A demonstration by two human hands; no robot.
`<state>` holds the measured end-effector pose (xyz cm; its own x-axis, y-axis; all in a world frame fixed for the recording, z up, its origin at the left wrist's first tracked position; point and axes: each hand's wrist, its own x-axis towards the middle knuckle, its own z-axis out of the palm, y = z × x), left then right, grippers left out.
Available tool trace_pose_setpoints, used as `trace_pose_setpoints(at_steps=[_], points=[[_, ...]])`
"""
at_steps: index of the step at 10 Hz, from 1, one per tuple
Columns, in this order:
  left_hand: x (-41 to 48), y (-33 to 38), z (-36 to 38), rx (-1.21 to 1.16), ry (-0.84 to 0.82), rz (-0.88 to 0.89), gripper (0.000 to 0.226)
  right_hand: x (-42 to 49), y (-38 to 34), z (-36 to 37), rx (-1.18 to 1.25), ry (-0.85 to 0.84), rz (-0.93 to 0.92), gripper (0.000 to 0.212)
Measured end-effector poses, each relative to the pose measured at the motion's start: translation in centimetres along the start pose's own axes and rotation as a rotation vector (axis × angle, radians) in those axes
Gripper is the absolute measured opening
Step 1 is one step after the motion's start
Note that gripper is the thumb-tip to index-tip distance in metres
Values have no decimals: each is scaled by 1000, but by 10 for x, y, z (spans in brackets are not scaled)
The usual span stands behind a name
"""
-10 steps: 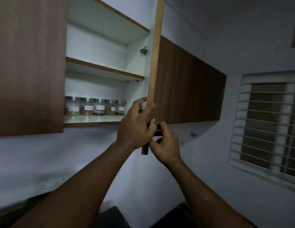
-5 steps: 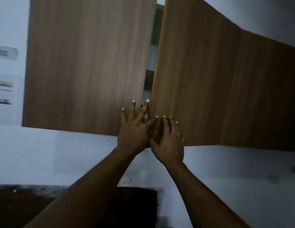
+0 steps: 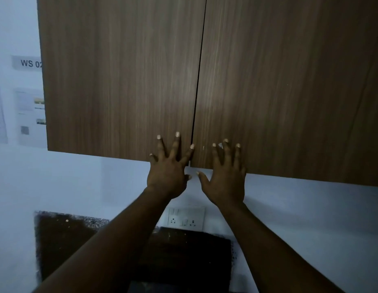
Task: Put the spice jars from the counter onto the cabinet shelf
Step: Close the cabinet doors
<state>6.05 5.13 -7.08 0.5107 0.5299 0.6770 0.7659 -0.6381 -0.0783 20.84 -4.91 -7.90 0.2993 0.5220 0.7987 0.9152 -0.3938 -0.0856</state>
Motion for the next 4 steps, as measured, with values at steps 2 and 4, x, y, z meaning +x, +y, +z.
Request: trace_pose_setpoints(at_steps=[2, 4], points=[[-8, 7, -9, 59, -89, -30, 106, 2, 8, -2, -14, -44, -20, 93], [-37, -9, -19, 25, -192, -92, 98, 16, 16, -40, 143, -96, -38, 68]])
